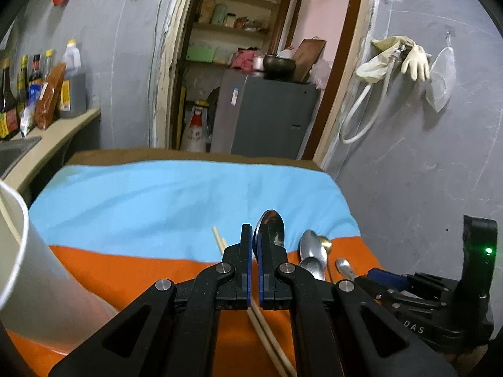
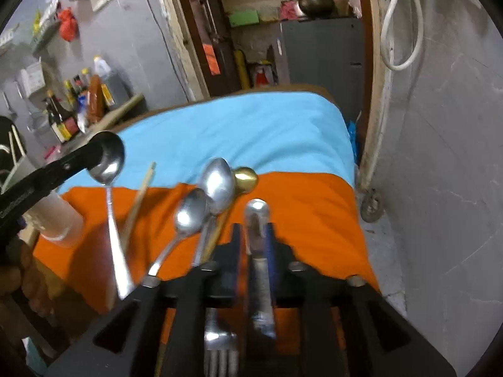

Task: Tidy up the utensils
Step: 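Lift the spoon and fork and carry both over the white caddy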

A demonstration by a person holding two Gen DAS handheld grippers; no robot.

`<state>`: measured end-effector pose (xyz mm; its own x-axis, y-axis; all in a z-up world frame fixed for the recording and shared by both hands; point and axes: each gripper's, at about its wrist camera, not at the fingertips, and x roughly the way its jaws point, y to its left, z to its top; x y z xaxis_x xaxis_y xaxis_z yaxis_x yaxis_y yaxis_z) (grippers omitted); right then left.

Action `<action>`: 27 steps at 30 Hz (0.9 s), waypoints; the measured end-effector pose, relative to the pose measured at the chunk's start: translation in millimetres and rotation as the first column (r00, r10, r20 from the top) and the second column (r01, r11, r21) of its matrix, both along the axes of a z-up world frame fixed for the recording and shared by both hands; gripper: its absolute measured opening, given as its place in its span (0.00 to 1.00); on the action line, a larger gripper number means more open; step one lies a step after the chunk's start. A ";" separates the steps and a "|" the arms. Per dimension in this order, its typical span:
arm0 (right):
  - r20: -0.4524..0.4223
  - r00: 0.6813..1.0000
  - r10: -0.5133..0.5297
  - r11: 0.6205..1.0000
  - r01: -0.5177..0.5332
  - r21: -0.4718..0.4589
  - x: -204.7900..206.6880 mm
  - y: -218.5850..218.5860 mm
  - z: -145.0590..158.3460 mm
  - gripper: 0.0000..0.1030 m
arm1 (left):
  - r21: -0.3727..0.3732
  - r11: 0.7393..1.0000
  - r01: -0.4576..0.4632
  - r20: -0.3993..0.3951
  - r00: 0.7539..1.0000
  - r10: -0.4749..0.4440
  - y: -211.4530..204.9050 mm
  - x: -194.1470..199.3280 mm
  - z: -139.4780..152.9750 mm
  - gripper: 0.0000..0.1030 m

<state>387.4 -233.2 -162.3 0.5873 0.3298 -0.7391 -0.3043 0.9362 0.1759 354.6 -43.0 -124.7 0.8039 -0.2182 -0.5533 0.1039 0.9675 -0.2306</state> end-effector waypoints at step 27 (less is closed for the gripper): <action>0.183 0.981 0.065 0.994 -0.080 0.079 -42.5 1.5 25.4 0.13 | 0.002 1.000 -0.014 0.134 0.991 0.014 7.5 -41.7 31.0 0.01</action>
